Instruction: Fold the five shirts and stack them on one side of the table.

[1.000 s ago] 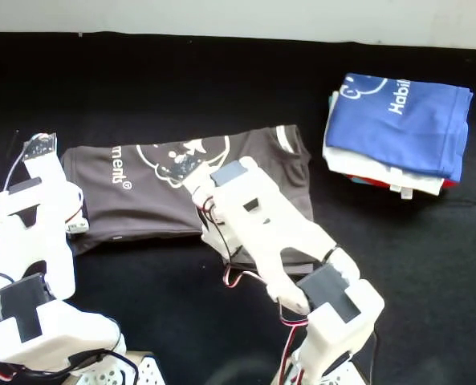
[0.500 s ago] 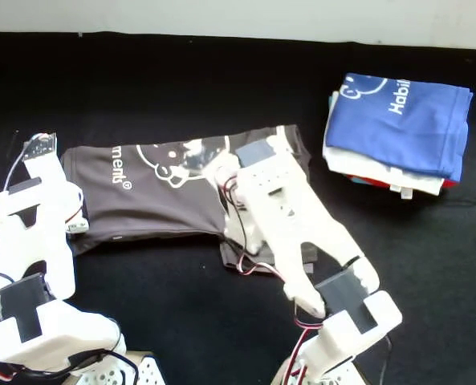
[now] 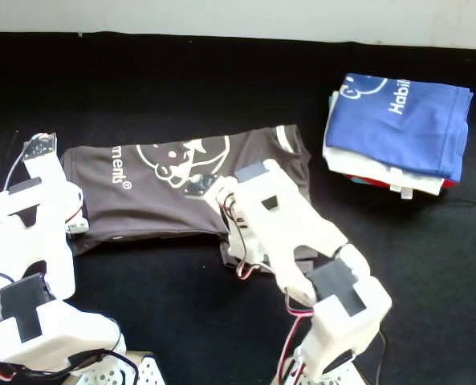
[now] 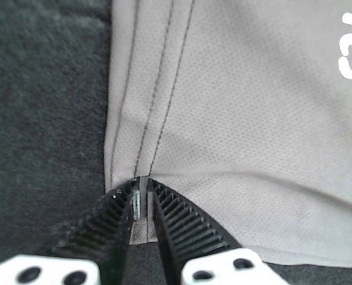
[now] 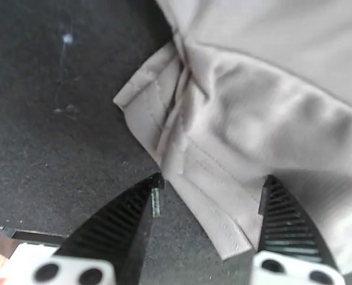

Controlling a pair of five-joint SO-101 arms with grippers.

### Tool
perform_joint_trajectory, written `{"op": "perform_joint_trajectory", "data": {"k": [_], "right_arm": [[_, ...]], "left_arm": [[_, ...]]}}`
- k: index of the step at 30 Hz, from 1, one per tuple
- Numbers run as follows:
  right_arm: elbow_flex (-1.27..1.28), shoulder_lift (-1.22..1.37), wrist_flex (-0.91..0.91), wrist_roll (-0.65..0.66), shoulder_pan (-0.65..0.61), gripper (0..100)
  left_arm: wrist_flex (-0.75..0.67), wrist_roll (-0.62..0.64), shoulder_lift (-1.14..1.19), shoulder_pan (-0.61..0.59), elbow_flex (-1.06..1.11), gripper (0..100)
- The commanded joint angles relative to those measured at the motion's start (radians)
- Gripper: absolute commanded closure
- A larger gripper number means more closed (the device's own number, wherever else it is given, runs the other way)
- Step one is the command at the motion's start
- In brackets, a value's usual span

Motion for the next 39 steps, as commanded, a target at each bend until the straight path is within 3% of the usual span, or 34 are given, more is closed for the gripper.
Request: {"op": "perform_joint_trajectory", "data": {"k": [1, 10, 19, 21, 24, 25, 34, 39], "right_arm": [[0.001, 0.015, 0.019, 0.017, -0.038, 74.5], [0.001, 0.024, 0.024, 0.017, -0.117, 74.5], [0.015, 0.122, 0.005, 0.018, -0.062, 75.6], [0.005, 0.170, -0.013, 0.018, -0.024, 81.8], [-0.035, 0.191, -0.045, 0.015, 0.031, 99.5], [-0.053, 0.189, -0.042, 0.015, 0.050, 99.3], [-0.441, 0.191, 0.197, 0.017, 0.179, 99.1], [-0.544, 0.196, 0.266, 0.017, 0.186, 99.1]], "left_arm": [[-0.021, 0.006, 0.001, 0.010, 0.001, 99], [-0.021, 0.006, 0.001, 0.010, 0.001, 99], [-0.021, 0.006, 0.001, 0.010, 0.001, 99], [-0.021, 0.006, 0.001, 0.010, 0.001, 99], [-0.021, 0.006, 0.001, 0.010, 0.001, 99], [-0.021, 0.006, 0.001, 0.010, 0.001, 99], [-0.021, 0.006, 0.001, 0.010, 0.001, 99], [-0.021, 0.006, 0.001, 0.010, 0.001, 99]]}}
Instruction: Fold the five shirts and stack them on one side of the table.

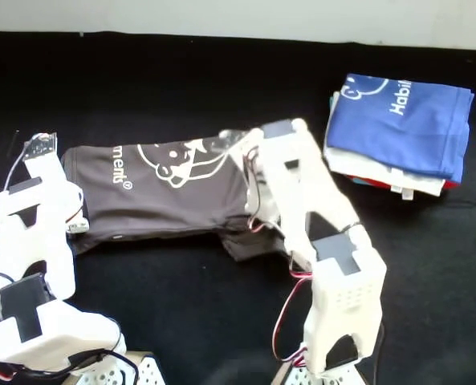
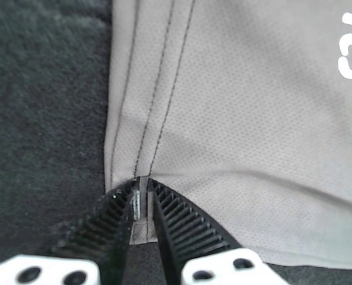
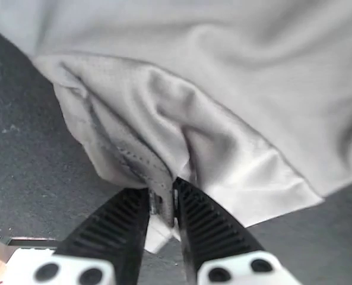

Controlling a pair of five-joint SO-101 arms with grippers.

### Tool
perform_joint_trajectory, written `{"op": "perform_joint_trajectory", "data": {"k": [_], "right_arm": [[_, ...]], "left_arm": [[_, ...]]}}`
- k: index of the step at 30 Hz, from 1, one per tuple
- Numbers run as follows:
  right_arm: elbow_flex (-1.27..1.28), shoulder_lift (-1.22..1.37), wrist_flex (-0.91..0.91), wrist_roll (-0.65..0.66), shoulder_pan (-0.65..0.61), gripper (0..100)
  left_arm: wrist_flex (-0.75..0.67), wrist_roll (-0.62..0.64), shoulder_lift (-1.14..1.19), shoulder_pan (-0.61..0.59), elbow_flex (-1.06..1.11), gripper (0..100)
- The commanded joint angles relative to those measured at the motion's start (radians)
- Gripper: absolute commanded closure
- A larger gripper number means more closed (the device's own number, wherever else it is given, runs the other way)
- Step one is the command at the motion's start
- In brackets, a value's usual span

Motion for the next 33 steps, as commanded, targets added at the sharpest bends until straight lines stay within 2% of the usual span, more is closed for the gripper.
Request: {"op": "perform_joint_trajectory", "data": {"k": [1, 4, 10, 19, 26, 29, 31, 33], "right_arm": [[-0.065, -0.007, 0.064, 0.011, 0.001, 99.1], [-0.065, -0.010, 0.110, 0.011, -0.035, 99.1], [-0.076, -0.012, 0.074, 0.012, -0.045, 99.1], [-0.077, -0.007, -0.176, 0.054, 0.022, 98.5], [-0.208, -0.002, -0.358, -0.175, 0.047, 98.5], [-0.245, 0.050, -0.412, -0.201, 0.045, 98.5], [-0.288, 0.108, -0.401, -0.201, 0.044, 94.6], [-0.343, 0.165, -0.360, -0.207, 0.047, 84.5]], "left_arm": [[-0.021, 0.006, 0.001, 0.010, 0.001, 99], [-0.021, 0.006, 0.001, 0.010, 0.001, 99], [-0.021, 0.006, 0.001, 0.010, 0.001, 99], [-0.021, 0.006, 0.001, 0.010, 0.001, 99], [-0.021, 0.006, 0.001, 0.010, 0.001, 99], [-0.021, 0.006, 0.001, 0.010, 0.001, 99], [-0.021, 0.006, 0.001, 0.010, 0.001, 99], [-0.021, 0.006, 0.001, 0.010, 0.001, 99]]}}
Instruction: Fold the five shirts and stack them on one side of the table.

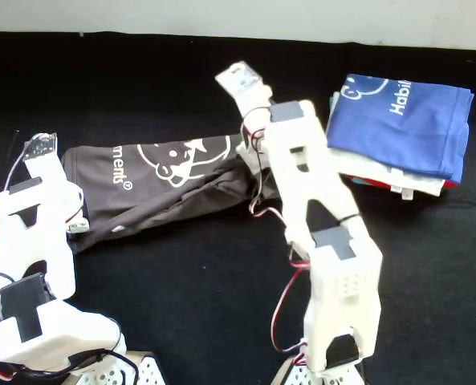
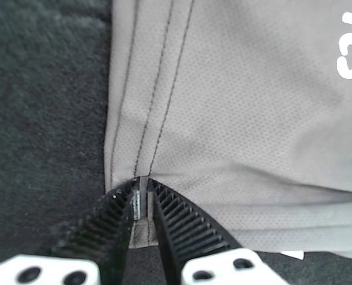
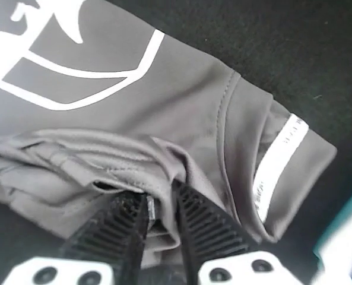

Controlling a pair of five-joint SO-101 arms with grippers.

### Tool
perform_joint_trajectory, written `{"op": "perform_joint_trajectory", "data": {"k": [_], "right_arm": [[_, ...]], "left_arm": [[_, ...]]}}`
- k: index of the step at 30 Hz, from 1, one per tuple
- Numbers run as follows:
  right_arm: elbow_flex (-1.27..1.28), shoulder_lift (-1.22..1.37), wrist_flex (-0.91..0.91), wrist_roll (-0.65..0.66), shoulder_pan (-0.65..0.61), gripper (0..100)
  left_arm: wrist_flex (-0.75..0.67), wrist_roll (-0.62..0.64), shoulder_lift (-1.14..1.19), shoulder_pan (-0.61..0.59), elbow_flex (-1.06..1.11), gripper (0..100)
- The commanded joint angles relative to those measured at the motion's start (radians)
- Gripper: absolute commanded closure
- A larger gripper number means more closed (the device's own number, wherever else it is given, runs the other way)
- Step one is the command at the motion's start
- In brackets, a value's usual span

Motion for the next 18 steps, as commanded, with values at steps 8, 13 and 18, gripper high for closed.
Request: {"op": "perform_joint_trajectory", "data": {"k": [8, 13, 18], "right_arm": [[-0.407, 0.110, 0.159, -0.052, 0.047, 70.2], [-0.541, 0.104, 0.272, -0.176, 0.087, 70.2], [-0.622, 0.110, 0.435, -0.176, 0.082, 73.8]], "left_arm": [[-0.021, 0.006, 0.001, 0.010, 0.001, 99], [-0.021, 0.006, 0.001, 0.010, 0.001, 99], [-0.021, 0.006, 0.001, 0.010, 0.001, 99]]}}
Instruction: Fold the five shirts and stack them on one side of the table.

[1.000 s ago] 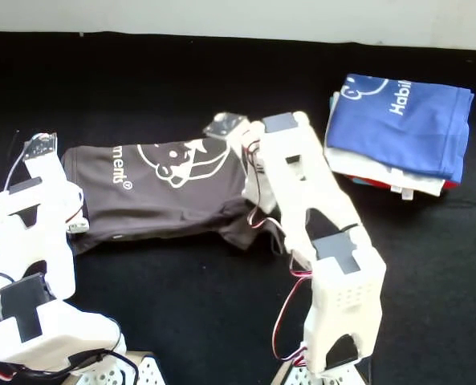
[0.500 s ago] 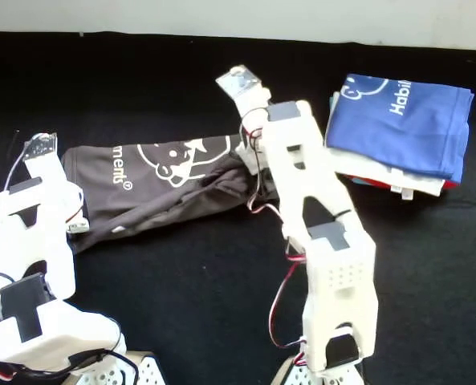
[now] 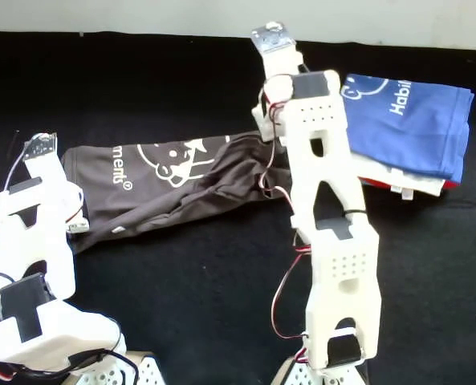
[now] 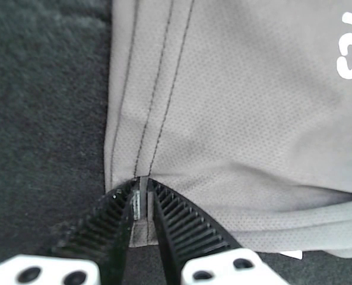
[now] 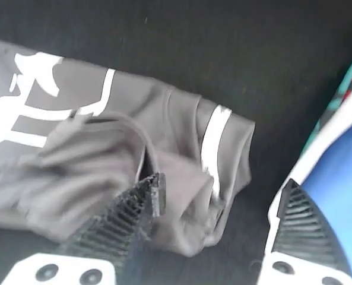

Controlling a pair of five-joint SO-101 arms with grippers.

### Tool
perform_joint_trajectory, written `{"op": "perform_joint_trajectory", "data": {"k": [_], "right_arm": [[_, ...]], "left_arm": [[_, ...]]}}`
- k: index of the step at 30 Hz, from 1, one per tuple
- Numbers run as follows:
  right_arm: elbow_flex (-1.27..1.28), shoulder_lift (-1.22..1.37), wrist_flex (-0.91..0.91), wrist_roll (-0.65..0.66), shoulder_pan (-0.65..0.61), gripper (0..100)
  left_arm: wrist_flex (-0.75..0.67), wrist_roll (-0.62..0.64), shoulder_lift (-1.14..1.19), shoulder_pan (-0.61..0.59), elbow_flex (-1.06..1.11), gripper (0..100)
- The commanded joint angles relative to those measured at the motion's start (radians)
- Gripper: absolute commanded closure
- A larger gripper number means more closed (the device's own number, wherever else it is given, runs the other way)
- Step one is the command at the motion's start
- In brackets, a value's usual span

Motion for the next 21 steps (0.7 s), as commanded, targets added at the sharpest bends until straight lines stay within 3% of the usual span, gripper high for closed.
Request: {"op": "perform_joint_trajectory", "data": {"k": [1, 5, 13, 21], "right_arm": [[-0.068, -0.007, 0.079, -0.009, 0.007, 78.3], [-0.068, -0.007, 0.113, -0.008, -0.010, 99.8], [-0.068, 0.142, 0.068, 0.101, -0.177, 96.5], [-0.196, 0.311, -0.160, 0.098, -0.151, 96.5]], "left_arm": [[-0.021, 0.006, 0.001, 0.010, 0.001, 99], [-0.021, 0.006, 0.001, 0.010, 0.001, 99], [-0.021, 0.006, 0.001, 0.010, 0.001, 99], [-0.021, 0.006, 0.001, 0.010, 0.001, 99]]}}
